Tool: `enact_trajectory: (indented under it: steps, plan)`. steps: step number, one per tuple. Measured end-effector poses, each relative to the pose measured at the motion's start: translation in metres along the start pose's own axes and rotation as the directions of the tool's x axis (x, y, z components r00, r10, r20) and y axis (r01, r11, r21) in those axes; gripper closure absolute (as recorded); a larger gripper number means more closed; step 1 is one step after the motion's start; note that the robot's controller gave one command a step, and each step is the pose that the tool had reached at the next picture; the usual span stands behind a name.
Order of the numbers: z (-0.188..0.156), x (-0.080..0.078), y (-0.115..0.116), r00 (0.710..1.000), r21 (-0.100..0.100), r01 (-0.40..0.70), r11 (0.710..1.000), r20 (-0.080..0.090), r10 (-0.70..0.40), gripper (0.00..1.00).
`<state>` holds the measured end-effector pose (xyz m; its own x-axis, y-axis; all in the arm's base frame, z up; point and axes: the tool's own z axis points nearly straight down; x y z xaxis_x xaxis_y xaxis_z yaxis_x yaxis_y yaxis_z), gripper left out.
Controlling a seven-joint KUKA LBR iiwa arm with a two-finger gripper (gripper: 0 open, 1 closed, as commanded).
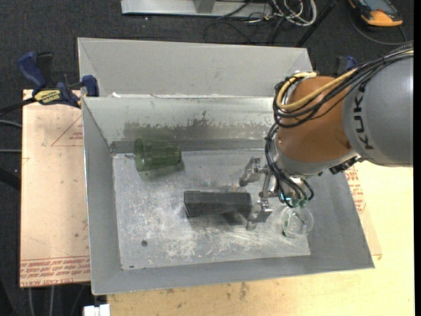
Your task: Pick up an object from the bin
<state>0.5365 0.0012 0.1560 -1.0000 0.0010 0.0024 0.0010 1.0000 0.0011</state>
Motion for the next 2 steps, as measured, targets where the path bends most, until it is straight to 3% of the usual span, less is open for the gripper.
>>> enact_trajectory:
  steps: [1,2]
  plan:
    - [-0.003,-0.001,0.0,1.0,0.0,0.0,1.0,0.003,0.0,0.0]
    - [0.012,-0.022,0.024,0.999,0.001,0.053,0.999,0.005,-0.053,0.0]
